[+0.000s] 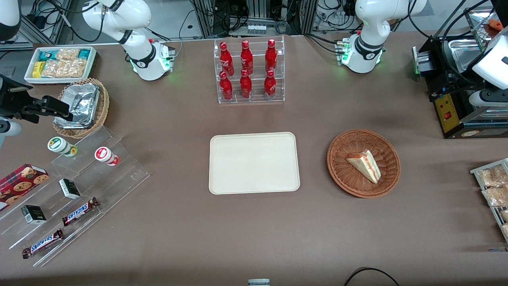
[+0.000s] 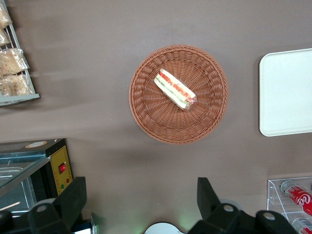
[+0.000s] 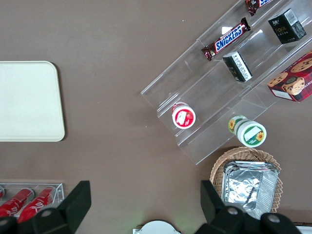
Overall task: Place sandwich from basket to tray
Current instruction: 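Move the left gripper toward the wicker basket holding the sandwich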
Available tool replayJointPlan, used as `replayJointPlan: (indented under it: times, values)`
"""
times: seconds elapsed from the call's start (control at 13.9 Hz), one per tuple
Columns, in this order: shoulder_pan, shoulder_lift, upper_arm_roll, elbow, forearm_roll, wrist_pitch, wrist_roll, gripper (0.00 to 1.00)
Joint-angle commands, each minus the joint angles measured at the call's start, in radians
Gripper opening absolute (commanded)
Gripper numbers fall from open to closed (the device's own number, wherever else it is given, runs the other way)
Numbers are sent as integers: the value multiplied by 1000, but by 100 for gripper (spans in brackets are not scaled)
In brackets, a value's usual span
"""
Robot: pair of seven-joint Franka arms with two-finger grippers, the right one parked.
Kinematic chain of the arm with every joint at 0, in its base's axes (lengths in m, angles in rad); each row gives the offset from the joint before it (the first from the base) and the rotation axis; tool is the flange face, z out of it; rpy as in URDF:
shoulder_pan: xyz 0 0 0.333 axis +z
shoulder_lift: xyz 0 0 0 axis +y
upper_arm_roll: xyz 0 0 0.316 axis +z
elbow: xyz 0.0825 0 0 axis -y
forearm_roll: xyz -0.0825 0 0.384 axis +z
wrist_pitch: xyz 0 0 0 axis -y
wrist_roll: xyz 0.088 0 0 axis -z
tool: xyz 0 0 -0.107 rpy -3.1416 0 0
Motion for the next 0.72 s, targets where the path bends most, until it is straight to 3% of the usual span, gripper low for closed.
replayJointPlan:
  times: [0.0,0.36,0.5,0.65]
  values:
    - [13,5,-3,18,-14,-1,22,100]
    - [13,51,-11,-10,-12,18,-39,100]
    - [10,49,-12,-109,-14,117,-83,100]
    - [7,49,-23,-214,-17,236,-244,100]
